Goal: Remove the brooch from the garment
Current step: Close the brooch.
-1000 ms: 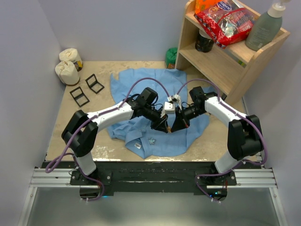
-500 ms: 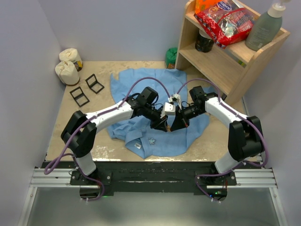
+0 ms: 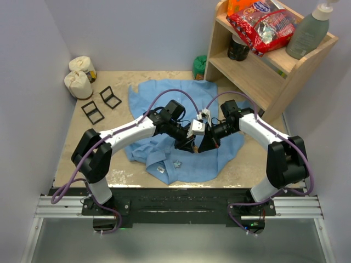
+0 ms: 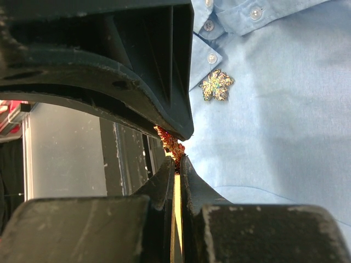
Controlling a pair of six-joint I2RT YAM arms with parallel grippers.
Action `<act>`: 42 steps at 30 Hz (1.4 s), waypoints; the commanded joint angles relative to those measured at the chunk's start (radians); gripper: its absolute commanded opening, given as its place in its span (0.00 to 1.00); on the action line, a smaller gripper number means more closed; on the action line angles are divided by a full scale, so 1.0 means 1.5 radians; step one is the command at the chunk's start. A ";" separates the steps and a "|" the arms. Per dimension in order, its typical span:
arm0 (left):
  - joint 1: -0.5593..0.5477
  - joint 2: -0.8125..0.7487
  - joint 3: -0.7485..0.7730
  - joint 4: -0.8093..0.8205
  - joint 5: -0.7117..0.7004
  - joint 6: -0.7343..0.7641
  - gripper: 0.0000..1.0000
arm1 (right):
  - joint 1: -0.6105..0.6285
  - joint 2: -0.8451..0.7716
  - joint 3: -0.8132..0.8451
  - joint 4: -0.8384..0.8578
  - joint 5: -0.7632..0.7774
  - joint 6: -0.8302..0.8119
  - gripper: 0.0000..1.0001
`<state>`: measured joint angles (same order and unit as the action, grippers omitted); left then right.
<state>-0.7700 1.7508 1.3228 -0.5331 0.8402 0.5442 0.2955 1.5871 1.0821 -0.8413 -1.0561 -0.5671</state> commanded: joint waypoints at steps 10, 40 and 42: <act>-0.027 -0.020 -0.006 -0.114 -0.017 0.074 0.00 | -0.026 -0.018 0.003 0.038 0.040 0.018 0.00; -0.044 -0.056 -0.017 -0.112 -0.006 0.078 0.24 | -0.055 -0.035 -0.020 0.126 0.091 0.115 0.00; -0.044 -0.056 -0.016 -0.113 -0.006 0.075 0.25 | -0.055 -0.038 -0.021 0.129 0.100 0.118 0.00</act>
<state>-0.8066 1.7184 1.3109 -0.5339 0.7353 0.6415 0.2737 1.5635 1.0481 -0.7616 -1.0431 -0.4145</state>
